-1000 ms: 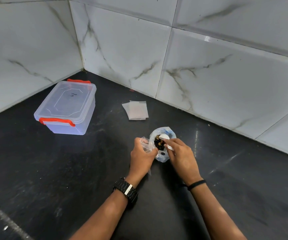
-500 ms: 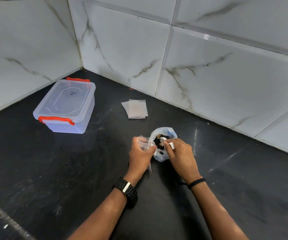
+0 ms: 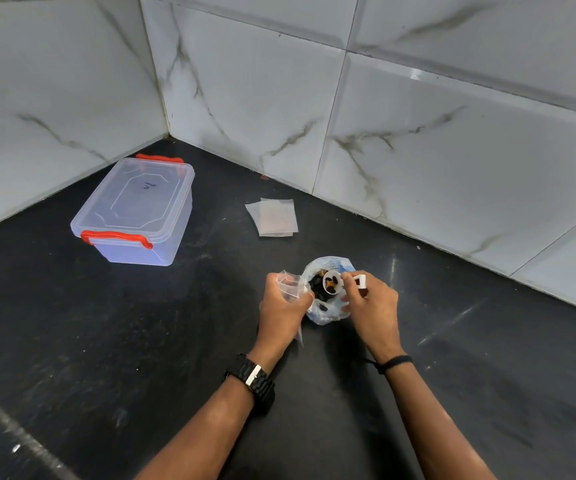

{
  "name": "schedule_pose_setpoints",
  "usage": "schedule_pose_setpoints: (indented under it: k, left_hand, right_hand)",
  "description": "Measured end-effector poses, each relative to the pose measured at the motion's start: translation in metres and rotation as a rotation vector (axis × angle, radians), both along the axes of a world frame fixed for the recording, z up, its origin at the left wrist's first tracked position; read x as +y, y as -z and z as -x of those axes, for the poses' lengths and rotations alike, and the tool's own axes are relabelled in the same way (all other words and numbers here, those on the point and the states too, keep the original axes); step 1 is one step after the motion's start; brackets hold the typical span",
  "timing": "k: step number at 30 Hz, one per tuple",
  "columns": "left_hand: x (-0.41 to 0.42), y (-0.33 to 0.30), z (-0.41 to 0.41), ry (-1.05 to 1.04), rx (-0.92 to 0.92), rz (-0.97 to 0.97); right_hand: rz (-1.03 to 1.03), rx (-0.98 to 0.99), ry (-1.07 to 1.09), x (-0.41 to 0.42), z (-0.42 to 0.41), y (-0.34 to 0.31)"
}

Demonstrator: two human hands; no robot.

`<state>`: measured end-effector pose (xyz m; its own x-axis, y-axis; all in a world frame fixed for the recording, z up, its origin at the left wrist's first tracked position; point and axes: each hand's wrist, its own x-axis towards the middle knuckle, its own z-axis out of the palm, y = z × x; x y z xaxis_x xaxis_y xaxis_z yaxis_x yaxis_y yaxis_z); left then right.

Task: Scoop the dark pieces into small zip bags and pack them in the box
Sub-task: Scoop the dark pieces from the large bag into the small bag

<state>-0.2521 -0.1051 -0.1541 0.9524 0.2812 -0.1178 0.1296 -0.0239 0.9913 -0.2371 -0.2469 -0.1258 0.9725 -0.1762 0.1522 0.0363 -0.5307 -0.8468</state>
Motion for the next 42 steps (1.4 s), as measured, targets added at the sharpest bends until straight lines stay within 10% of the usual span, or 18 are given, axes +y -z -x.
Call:
schedule_pose_setpoints:
  k: [12, 18, 24, 35, 42]
  left_hand:
    - [0.007, -0.014, 0.011, -0.006, -0.149, -0.338]
    - [0.009, -0.026, 0.014, 0.003, -0.179, -0.261]
    - [0.01, -0.034, 0.017, 0.013, -0.185, -0.224]
    - [0.012, -0.034, 0.018, -0.024, -0.23, -0.188]
    - [0.018, -0.036, 0.018, -0.119, -0.21, 0.103]
  right_hand:
    - [-0.233, -0.192, -0.137, 0.013, 0.028, -0.049]
    - [0.236, -0.341, -0.406, 0.019, 0.04, -0.045]
    - [0.283, -0.431, -0.422, 0.019, 0.044, -0.041]
    - [-0.254, -0.25, -0.171, 0.016, 0.038, -0.041]
    - [0.414, -0.233, -0.212, 0.002, 0.023, -0.003]
